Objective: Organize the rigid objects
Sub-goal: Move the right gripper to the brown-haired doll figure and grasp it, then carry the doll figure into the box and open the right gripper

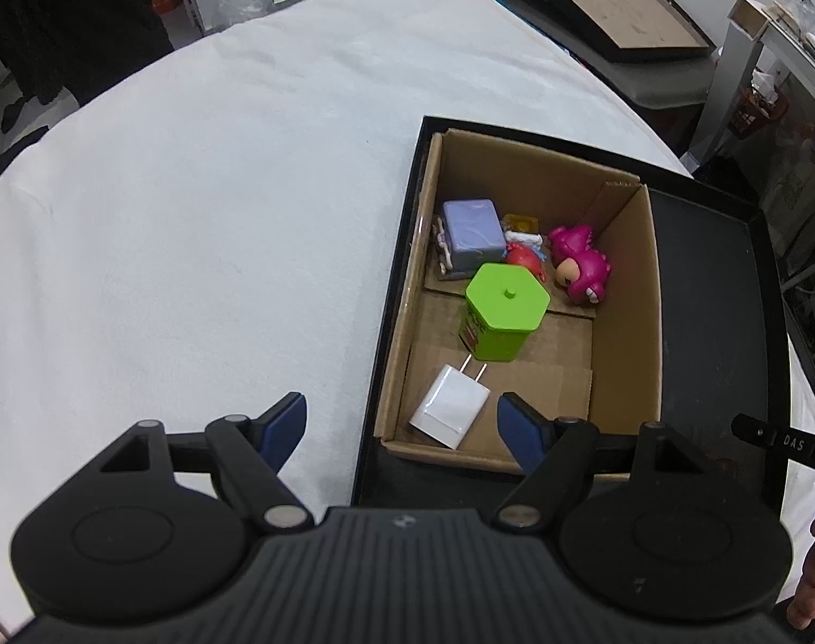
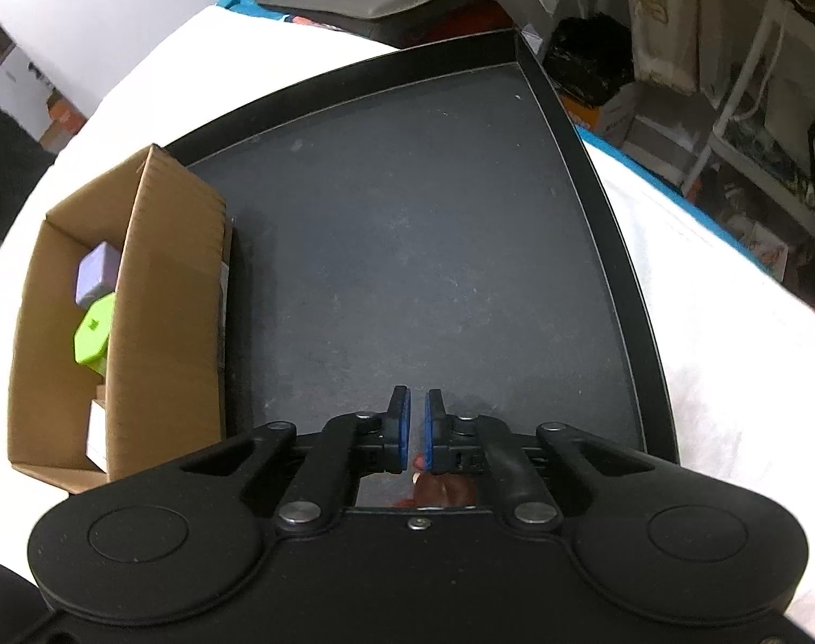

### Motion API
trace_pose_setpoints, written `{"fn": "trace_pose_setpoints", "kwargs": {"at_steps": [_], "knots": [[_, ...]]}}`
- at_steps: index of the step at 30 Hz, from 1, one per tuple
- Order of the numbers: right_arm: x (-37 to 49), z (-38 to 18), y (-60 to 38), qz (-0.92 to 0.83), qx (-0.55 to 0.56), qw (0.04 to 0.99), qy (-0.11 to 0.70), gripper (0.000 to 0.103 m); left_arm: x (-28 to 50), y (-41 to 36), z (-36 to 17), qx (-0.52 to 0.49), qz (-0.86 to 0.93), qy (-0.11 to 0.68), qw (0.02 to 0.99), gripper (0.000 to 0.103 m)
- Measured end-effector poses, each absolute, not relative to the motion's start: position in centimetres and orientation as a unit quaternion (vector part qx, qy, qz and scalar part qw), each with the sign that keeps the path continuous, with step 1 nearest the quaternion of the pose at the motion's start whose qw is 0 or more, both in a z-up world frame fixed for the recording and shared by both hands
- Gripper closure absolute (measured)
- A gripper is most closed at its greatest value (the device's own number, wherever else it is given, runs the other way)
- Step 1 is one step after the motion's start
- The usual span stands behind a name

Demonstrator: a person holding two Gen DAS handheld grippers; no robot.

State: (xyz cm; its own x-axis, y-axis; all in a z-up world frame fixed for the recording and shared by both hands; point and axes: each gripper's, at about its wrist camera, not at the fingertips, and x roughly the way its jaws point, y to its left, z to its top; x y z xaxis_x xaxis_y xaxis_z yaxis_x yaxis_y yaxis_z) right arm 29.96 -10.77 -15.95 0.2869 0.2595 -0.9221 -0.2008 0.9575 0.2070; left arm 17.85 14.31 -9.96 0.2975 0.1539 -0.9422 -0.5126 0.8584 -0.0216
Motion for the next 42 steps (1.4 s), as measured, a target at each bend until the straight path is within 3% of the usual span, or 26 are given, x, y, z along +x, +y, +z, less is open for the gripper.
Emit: {"fn": "trace_pose_setpoints", "kwargs": {"at_steps": [5,7,8,9,17,19,21,42], "knots": [[30.1,-16.3,-11.1,0.130,0.034,0.798,0.587,0.088,17.9,14.5,-10.1,-0.169,0.208,0.554,0.788,0.026],[30.2,-16.4,-11.2,0.124,0.034,0.795,0.592,0.051,17.9,14.7,-10.0,-0.170,0.210,0.551,0.790,0.026],[30.1,-16.3,-11.2,0.124,0.027,0.799,0.588,0.027,17.9,14.7,-9.9,-0.170,0.210,0.550,0.790,0.026],[29.9,-16.1,-11.0,0.124,0.011,0.802,0.585,0.020,17.9,14.8,-9.9,-0.173,0.211,0.550,0.790,0.026],[29.0,-18.5,-10.1,0.127,-0.020,0.771,0.624,0.023,18.0,14.8,-10.1,-0.182,0.208,0.550,0.788,0.026],[29.1,-19.0,-10.0,0.128,-0.019,0.765,0.630,0.032,17.9,14.9,-10.0,-0.181,0.208,0.549,0.789,0.026],[29.0,-19.3,-9.9,0.124,-0.020,0.762,0.636,0.059,17.9,15.0,-10.1,-0.184,0.211,0.549,0.787,0.026],[29.0,-13.5,-7.4,0.141,-0.020,0.800,0.583,0.061,17.8,16.2,-11.0,-0.195,0.201,0.544,0.791,0.026]]}}
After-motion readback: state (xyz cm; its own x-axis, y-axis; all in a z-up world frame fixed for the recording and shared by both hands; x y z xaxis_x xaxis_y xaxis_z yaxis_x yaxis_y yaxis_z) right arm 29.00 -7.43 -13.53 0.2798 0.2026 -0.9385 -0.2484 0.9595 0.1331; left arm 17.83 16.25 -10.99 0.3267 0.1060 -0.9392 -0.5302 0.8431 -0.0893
